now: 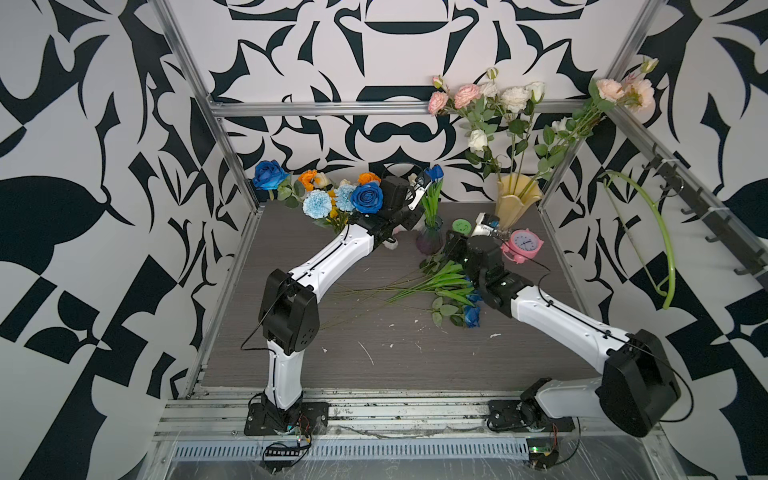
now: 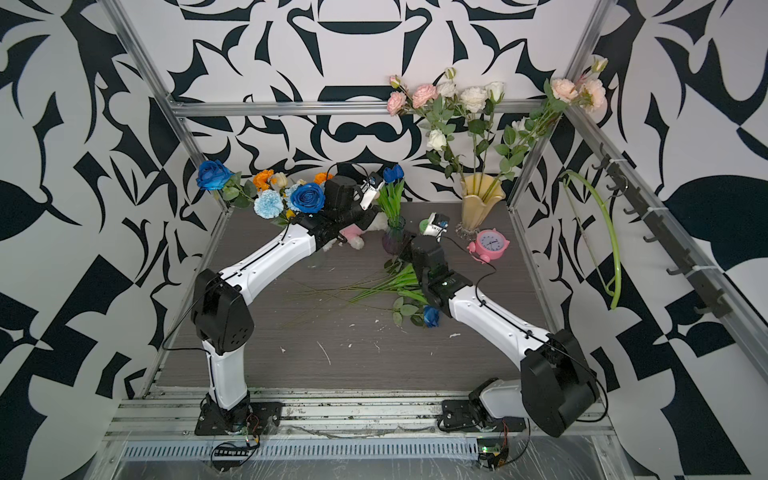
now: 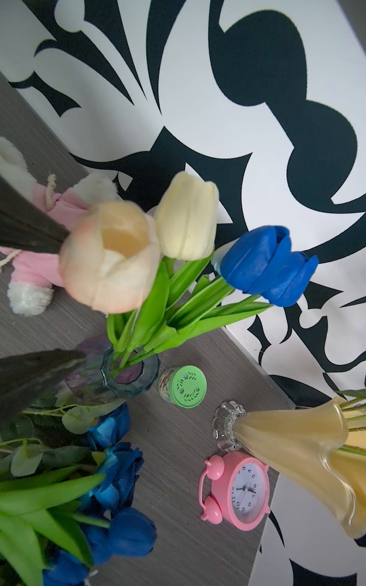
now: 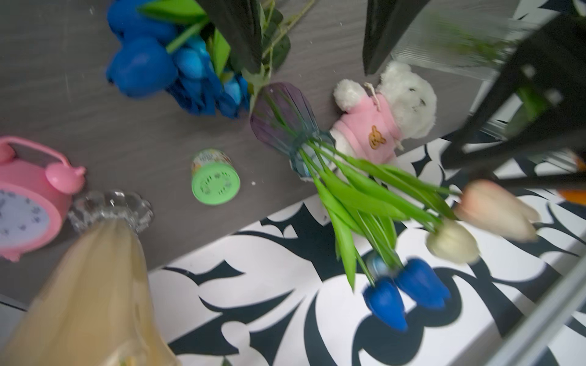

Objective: Pick out blue flowers from the vase
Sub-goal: Pick up the flower from the vase.

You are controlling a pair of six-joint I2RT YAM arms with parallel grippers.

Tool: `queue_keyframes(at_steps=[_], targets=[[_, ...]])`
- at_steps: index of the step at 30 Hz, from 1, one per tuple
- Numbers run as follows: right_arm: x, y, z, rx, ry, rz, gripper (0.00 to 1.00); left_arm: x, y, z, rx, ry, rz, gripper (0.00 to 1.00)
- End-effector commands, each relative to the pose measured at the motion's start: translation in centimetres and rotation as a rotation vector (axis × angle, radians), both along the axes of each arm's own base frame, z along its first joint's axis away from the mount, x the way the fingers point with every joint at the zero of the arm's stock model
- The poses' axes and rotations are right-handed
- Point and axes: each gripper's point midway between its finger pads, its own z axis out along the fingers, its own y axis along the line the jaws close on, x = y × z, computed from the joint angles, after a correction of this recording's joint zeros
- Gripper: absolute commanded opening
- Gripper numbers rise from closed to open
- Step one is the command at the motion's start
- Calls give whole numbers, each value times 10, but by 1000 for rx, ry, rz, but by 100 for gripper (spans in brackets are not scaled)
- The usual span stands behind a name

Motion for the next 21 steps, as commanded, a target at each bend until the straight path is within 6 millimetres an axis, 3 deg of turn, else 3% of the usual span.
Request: queue_keyframes(at_steps=[1,4,12,21], targets=[[29,-4,29,-11,-75,111,50,-1,0,8,-6,-8,-7,52],[56,-3,39,-44,-91,162,50,-1,-1,7,-5,-7,-10,52],[126,29,54,-8,-196,361,45,-1,-4,4,-8,7,-19,52],[159,43,53,4,-233,464,48,-2,-2,7,11,2,-19,52]])
